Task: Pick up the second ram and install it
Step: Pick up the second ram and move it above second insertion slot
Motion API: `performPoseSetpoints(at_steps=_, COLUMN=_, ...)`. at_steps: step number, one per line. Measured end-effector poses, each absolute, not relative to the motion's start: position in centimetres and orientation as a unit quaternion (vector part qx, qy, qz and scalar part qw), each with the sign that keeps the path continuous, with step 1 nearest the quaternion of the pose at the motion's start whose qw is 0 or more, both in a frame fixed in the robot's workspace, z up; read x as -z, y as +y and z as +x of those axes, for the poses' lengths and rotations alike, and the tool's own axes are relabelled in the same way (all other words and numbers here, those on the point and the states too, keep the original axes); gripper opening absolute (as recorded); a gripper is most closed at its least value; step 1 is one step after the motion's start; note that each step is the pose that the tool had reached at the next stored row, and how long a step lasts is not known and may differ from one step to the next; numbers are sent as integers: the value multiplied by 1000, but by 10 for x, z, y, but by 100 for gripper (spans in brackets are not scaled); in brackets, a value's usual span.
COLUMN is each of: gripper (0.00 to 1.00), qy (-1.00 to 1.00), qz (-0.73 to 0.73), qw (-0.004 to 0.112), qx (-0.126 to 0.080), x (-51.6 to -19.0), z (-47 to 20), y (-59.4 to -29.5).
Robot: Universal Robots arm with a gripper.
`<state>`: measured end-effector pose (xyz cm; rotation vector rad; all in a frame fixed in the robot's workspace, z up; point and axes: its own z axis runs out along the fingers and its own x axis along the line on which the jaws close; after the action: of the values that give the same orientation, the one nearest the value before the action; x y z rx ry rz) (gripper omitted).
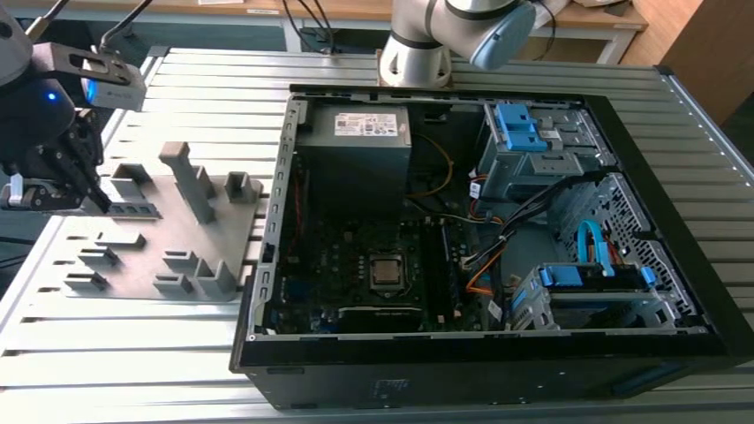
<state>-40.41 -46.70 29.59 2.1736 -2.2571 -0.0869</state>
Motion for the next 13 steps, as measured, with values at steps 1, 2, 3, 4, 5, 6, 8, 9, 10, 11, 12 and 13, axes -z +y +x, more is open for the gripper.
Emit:
performPoseSetpoints(at_steps=1, gripper=14, qy=-720, qz=693, qw=3, qx=28, x=-298, z=-404, y=-467)
performPoseSetpoints(at_steps=2, gripper=14, qy=-720, qz=693, qw=3, qx=28, x=-300, z=-404, y=-467)
performPoseSetpoints(at_steps=3, gripper=14, qy=-720, qz=693, qw=3, qx=28, x=-301, z=-404, y=-467)
performPoseSetpoints(at_steps=4, gripper=14, qy=-720, qz=693, qw=3, qx=28, x=-302, z=-404, y=-467)
performPoseSetpoints(at_steps=5, gripper=14, qy=-720, qz=693, qw=3, qx=28, x=-304, z=-404, y=-467)
performPoseSetpoints(at_steps=6, gripper=14, qy=-720, qz=693, qw=3, qx=28, x=-305, z=-404, y=-467)
performPoseSetpoints(at_steps=8, gripper=14, qy=-720, qz=693, qw=3, qx=28, x=-308, z=-404, y=-467)
performPoseSetpoints(at_steps=9, gripper=14, qy=-720, qz=693, qw=3, qx=28, x=-309, z=-404, y=-467)
performPoseSetpoints(at_steps=10, gripper=14, qy=-720, qz=693, qw=3, qx=28, x=-310, z=-404, y=-467)
performPoseSetpoints(at_steps=11, gripper=14, qy=-720, qz=693, qw=3, qx=28, x=-312, z=-404, y=-467)
performPoseSetpoints(at_steps=12, gripper=14, qy=-720, qz=693, qw=3, qx=28, x=-313, z=-404, y=-467)
performPoseSetpoints(at_steps=13, gripper=14, qy=-720, qz=693, qw=3, qx=28, x=-315, z=-404, y=-467)
